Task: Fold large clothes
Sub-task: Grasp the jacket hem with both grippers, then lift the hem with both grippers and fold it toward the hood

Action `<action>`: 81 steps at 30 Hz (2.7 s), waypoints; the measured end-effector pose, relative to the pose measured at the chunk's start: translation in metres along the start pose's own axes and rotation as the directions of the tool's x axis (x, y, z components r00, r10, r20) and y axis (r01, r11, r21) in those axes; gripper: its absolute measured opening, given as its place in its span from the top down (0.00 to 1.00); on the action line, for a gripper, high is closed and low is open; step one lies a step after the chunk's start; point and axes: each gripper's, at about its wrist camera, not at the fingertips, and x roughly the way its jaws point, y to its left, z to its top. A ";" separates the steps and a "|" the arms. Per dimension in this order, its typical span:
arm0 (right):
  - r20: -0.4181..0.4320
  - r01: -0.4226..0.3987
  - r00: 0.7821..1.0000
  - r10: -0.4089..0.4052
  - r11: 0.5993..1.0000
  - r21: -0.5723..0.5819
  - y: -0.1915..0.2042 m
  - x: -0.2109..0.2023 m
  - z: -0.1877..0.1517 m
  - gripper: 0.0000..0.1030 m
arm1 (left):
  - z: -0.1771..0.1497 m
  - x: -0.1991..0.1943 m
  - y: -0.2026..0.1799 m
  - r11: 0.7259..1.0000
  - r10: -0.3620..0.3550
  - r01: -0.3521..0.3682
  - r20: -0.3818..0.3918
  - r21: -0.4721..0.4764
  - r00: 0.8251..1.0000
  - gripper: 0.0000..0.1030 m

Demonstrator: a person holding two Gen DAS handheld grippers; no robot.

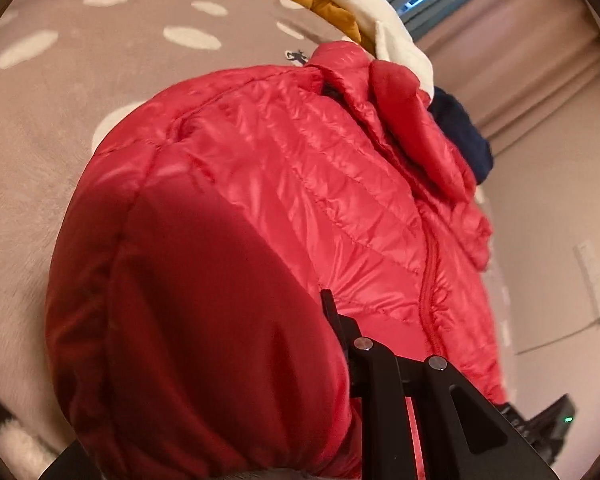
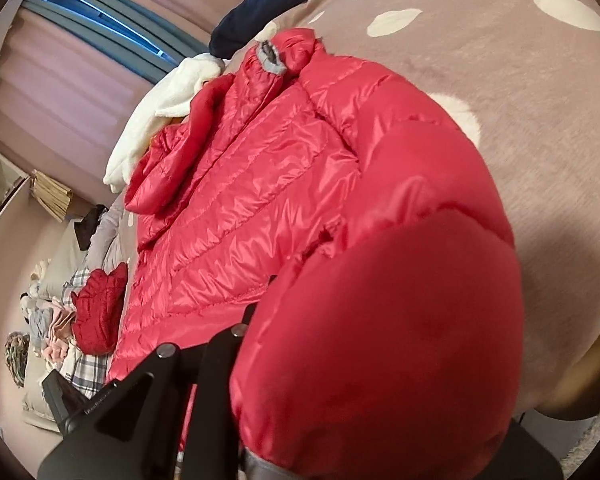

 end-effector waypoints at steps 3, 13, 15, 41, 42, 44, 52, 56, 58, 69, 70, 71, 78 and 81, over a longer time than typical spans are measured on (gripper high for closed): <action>0.004 0.014 1.000 -0.014 1.000 -0.004 -0.003 -0.002 0.001 0.89 | -0.008 0.001 -0.016 0.995 0.072 -0.074 0.037 0.065 0.997 0.81; 0.016 -0.054 0.998 0.055 0.998 -0.027 -0.017 0.002 -0.009 0.92 | -0.009 0.008 -0.014 0.993 0.081 -0.087 0.075 0.080 0.994 0.80; 0.034 -0.052 0.998 0.054 0.997 -0.056 -0.015 0.001 -0.012 0.92 | -0.010 0.010 -0.014 0.993 0.080 -0.087 0.090 0.081 0.993 0.80; 0.177 -0.103 0.974 0.140 0.974 -0.200 0.038 -0.079 0.003 0.92 | -0.012 -0.071 -0.048 0.959 0.003 -0.062 0.209 0.275 0.978 0.85; 0.184 -0.107 0.972 0.147 0.972 -0.210 0.041 -0.084 0.004 0.91 | -0.013 -0.079 -0.050 0.957 -0.015 -0.050 0.221 0.286 0.975 0.85; 0.211 -0.109 0.964 0.161 0.965 -0.239 0.047 -0.097 0.008 0.91 | -0.014 -0.100 -0.054 0.950 -0.076 -0.007 0.251 0.314 0.965 0.85; 0.240 -0.112 0.955 0.173 0.962 -0.251 0.051 -0.117 0.015 0.90 | -0.016 -0.126 -0.071 0.936 -0.115 0.015 0.264 0.352 0.958 0.85; 0.241 -0.101 0.956 0.165 0.961 -0.259 0.053 -0.118 0.015 0.90 | -0.019 -0.130 -0.071 0.935 -0.124 0.019 0.277 0.354 0.953 0.85; 0.247 -0.084 0.956 0.156 0.957 -0.279 0.057 -0.122 0.014 0.89 | -0.021 -0.130 -0.072 0.932 -0.121 0.009 0.287 0.363 0.950 0.85; 0.284 -0.082 0.941 0.183 0.939 -0.333 0.069 -0.141 0.015 0.88 | -0.024 -0.149 -0.073 0.915 -0.202 0.045 0.358 0.400 0.912 0.85; 0.285 -0.090 0.939 0.191 0.939 -0.333 0.069 -0.143 0.016 0.87 | -0.024 -0.150 -0.073 0.912 -0.207 0.043 0.368 0.407 0.906 0.85; 0.285 -0.095 0.938 0.197 0.937 -0.336 0.070 -0.145 0.017 0.87 | -0.025 -0.152 -0.074 0.909 -0.214 0.044 0.375 0.414 0.902 0.85; 0.314 -0.106 0.919 0.236 0.919 -0.379 0.077 -0.163 0.016 0.87 | -0.029 -0.169 -0.076 0.899 -0.263 0.069 0.406 0.432 0.875 0.85; 0.333 -0.106 0.909 0.251 0.912 -0.396 0.077 -0.167 0.014 0.87 | -0.032 -0.175 -0.077 0.894 -0.290 0.085 0.424 0.440 0.858 0.85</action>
